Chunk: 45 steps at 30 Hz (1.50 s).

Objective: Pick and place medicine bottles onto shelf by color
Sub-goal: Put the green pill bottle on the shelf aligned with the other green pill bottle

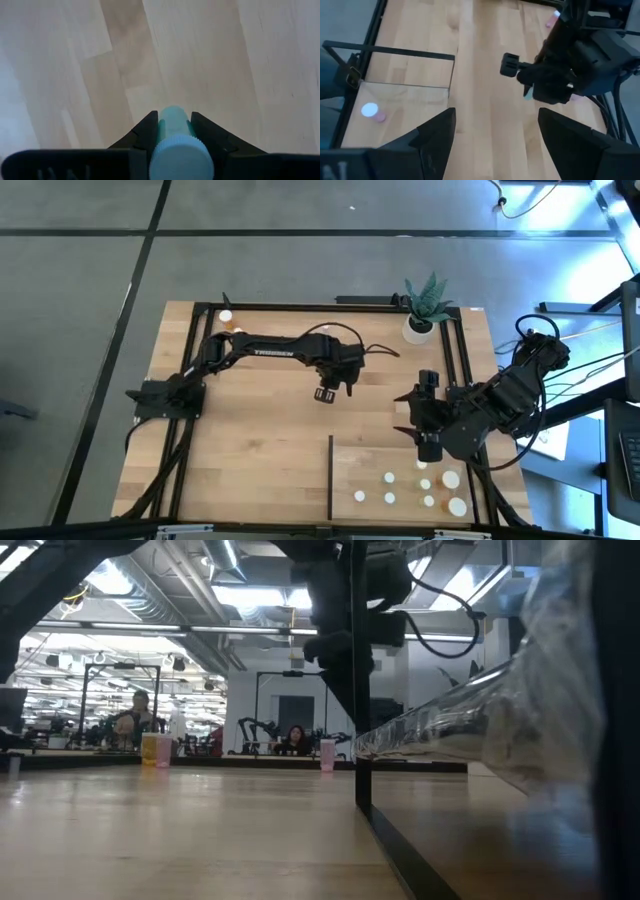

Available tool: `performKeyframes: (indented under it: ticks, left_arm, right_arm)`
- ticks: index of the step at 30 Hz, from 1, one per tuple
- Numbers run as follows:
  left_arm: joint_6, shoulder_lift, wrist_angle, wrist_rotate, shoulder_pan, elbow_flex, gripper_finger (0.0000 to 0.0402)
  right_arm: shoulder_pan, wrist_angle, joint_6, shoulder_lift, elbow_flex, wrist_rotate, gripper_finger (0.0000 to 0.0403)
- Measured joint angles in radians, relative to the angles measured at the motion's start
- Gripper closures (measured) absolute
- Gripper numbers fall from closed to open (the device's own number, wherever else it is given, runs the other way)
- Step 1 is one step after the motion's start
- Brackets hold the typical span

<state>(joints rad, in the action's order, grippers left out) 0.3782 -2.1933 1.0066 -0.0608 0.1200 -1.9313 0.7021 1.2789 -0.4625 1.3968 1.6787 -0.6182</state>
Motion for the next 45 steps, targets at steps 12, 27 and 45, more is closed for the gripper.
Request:
performKeyframes:
  ticks: [12, 27, 45]
  left_arm:
    - [0.025, -0.074, -0.025, 0.004, -0.005, 0.000, 0.0310]
    - [0.025, -0.099, -0.034, 0.005, -0.012, 0.000, 0.0310]
    - [0.043, -0.126, -0.043, 0.029, -0.016, 0.000, 0.0310]
  right_arm:
    - [0.000, 0.017, 0.000, 0.002, 0.000, -0.001, 0.0118]
    - [0.001, 0.022, 0.000, 0.002, 0.000, -0.001, 0.0118]
    - [0.001, 0.024, 0.000, 0.002, 0.000, 0.000, 0.0118]
